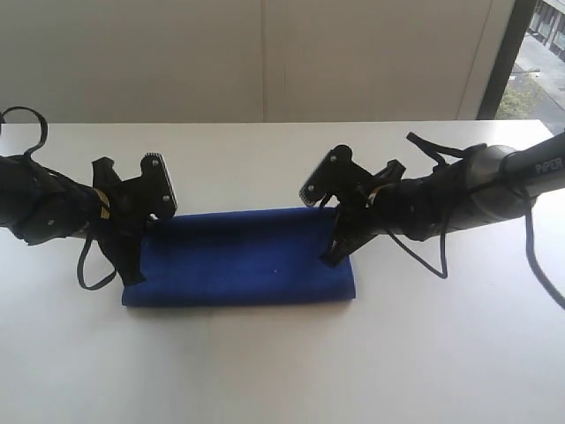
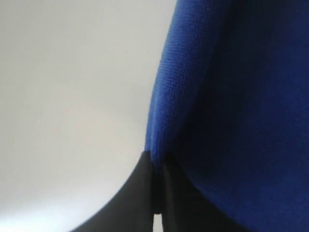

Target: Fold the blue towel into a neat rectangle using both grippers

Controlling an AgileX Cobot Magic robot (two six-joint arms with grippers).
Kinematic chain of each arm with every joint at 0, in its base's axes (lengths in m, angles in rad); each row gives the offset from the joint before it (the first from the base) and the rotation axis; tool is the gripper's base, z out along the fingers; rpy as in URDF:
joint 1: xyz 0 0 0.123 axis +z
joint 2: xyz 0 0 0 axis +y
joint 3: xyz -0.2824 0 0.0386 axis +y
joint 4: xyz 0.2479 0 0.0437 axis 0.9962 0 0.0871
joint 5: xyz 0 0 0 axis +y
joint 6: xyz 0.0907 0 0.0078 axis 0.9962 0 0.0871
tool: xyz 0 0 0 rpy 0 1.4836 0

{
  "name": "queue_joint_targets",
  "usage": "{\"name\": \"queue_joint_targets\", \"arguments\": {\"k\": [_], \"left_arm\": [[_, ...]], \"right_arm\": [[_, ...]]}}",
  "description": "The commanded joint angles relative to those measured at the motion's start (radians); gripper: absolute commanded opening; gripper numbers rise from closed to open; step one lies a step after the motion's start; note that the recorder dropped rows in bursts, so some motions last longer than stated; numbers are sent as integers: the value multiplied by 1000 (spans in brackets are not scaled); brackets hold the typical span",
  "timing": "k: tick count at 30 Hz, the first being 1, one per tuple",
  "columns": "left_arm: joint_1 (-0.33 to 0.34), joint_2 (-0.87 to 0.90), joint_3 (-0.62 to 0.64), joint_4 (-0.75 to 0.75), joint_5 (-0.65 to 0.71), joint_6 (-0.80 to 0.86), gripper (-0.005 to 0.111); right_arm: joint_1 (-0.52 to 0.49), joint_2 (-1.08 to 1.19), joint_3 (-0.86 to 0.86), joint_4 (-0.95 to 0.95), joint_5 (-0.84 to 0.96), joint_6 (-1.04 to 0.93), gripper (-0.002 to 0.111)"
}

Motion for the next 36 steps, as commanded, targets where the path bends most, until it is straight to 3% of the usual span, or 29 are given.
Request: {"name": "queue_joint_targets", "arguments": {"k": [1,4,8,11,17,20,32,36], "left_arm": [[5,2,-4,6,28,4,0],[5,4,-4,6,42,4,0],[5,4,-4,6,74,4,1],[5,4,-4,6,81,4,14],[5,4,-4,6,81,10,56],[5,4,-5,6,79,19,65],[5,-110,-5,6,83,37,66],[5,-168,-5,-13,96,14,66]], "right_arm": [[-12,21,-3,6,-85,2,1],[-12,35,-3,6,-96,-13,12],[-12,50,-3,6,-94,-43,37],[-12,50,-3,6,-109,-43,50],[-12,38,-3,6,-136,-43,51],[-12,15,-3,6,-136,-43,51],[-12,-132,-3,6,-123,-43,51],[-12,-201,-3,22,-38,-33,51]]}}
